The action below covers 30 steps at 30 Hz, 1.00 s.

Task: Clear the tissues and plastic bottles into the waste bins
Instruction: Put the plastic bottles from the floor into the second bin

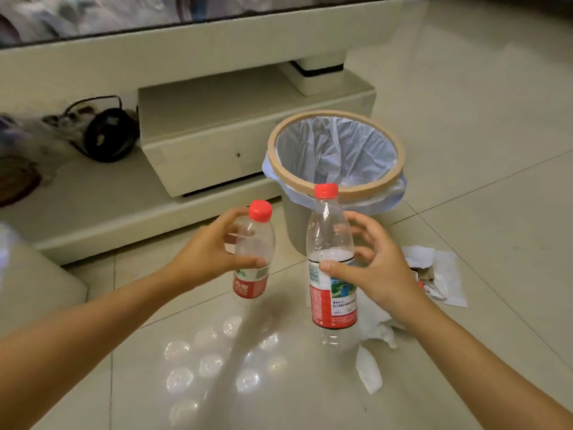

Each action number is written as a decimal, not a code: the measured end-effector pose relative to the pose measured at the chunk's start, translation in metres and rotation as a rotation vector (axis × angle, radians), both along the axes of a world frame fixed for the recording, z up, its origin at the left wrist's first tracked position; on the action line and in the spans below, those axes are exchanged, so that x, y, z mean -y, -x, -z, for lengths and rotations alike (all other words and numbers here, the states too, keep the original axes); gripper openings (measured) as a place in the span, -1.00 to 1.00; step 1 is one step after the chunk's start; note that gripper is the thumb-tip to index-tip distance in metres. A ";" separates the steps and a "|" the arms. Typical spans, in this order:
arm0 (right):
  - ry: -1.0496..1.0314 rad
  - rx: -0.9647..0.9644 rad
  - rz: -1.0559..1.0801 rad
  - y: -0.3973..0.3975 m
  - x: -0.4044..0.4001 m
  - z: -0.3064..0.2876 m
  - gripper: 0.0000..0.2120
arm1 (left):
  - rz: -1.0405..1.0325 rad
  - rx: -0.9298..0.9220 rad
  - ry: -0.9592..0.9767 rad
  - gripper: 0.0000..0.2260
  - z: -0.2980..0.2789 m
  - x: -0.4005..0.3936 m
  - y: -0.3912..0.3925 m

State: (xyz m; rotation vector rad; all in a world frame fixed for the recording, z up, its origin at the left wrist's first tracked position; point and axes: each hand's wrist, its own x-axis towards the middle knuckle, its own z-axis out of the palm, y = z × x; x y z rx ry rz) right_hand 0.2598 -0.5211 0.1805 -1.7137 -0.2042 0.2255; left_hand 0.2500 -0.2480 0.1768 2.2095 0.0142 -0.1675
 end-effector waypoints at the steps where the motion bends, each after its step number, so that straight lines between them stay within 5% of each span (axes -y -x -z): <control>1: -0.007 0.032 0.001 -0.004 -0.003 -0.010 -0.28 | -0.040 0.025 0.064 -0.26 -0.012 0.001 -0.001; 7: -0.052 0.209 0.006 -0.039 -0.026 -0.073 -0.27 | -0.114 0.230 0.330 -0.37 -0.099 0.008 -0.025; 19: -0.101 0.583 0.162 -0.128 -0.053 -0.179 -0.25 | -0.144 0.554 0.330 -0.37 -0.220 0.020 -0.112; 30: 0.142 0.300 0.138 -0.144 -0.044 -0.066 -0.23 | -0.225 0.276 0.358 -0.44 -0.082 0.047 -0.144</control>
